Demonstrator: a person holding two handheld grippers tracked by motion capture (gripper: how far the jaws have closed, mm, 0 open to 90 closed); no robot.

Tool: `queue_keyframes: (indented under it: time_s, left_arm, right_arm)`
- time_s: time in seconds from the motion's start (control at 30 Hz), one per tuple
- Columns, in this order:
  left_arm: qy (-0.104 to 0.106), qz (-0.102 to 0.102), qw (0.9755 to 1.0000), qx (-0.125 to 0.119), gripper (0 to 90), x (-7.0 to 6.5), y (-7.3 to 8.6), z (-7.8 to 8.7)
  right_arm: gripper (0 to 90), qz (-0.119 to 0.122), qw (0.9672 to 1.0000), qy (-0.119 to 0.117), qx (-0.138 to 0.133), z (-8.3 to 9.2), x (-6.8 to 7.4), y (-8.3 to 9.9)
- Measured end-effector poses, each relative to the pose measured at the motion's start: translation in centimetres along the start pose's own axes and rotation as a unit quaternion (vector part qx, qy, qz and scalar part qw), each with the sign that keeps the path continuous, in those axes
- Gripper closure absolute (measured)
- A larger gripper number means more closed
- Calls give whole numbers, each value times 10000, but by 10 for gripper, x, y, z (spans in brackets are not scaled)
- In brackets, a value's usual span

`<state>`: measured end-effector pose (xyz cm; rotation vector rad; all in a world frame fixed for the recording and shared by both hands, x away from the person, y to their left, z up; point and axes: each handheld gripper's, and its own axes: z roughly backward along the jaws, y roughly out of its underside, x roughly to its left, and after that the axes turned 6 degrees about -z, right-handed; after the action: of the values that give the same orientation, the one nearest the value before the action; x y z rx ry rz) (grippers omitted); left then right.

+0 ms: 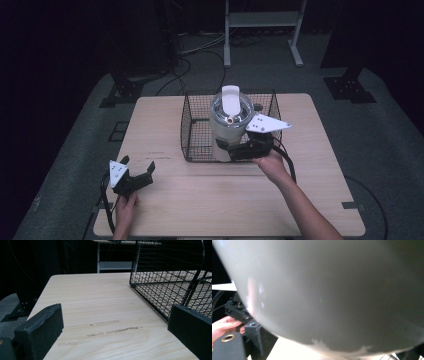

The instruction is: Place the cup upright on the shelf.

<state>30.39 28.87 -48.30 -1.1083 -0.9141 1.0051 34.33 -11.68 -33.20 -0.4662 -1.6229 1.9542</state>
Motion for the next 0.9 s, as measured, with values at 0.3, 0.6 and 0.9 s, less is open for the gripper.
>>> queue_keyframes:
  time_s: [0.3, 0.6, 0.9]
  left_arm:
    - [-4, 10, 10000, -12, 0, 0, 0, 0]
    - [7, 32, 10000, -17, 0, 1, 0, 0]
    - [20, 61, 10000, -26, 0, 1, 0, 0]
  right_arm:
    - [95, 106, 9999, 118, -23, -18, -15, -23]
    - [95, 203, 9995, 225, 54, -38, -25, -36]
    - [95, 244, 9989, 351, 183, -67, -47, -47]
